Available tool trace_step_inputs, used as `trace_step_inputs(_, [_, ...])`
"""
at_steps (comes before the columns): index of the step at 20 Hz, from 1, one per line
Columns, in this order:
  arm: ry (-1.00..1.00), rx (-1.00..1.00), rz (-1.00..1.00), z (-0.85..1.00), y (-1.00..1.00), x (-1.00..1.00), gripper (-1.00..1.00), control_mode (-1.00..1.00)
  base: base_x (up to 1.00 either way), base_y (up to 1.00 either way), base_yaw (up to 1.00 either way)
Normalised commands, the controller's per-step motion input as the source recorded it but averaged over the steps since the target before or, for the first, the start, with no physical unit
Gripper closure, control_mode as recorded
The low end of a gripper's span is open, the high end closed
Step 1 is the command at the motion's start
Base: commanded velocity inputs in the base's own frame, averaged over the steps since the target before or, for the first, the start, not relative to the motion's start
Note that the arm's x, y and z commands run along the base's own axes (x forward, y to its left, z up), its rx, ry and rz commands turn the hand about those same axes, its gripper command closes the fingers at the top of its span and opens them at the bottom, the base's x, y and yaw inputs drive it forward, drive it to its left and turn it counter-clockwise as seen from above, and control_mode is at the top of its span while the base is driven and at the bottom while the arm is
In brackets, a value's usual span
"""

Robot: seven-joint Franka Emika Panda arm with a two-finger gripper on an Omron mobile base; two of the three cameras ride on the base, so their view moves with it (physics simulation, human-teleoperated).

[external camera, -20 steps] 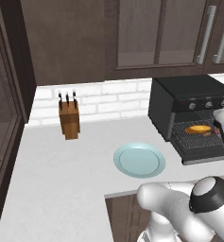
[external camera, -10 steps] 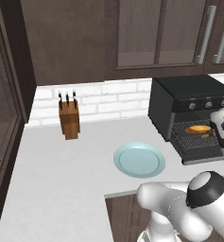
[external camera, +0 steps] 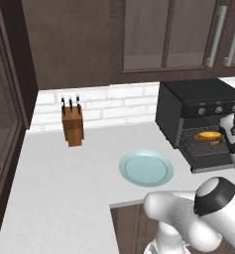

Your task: Pick up the kebab skewer and baguette bread, and place them inside the toaster oven. Close the toaster oven door and start by setting the timer.

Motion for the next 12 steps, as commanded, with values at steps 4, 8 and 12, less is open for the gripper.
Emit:
trace_step_inputs(4, [0.05,-0.04,0.00,-0.10,0.00,0.00,1.00,-1.00,0.00,0.00,0.00])
trace_step_inputs(8, [0.08,-0.07,0.00,-0.08,0.13,0.00,1.00,-1.00,0.00,0.00,0.00])
trace_step_inputs(12, [0.06,-0.05,0.00,0.00,0.14,0.06,1.00,-1.00,0.00,0.00,0.00])
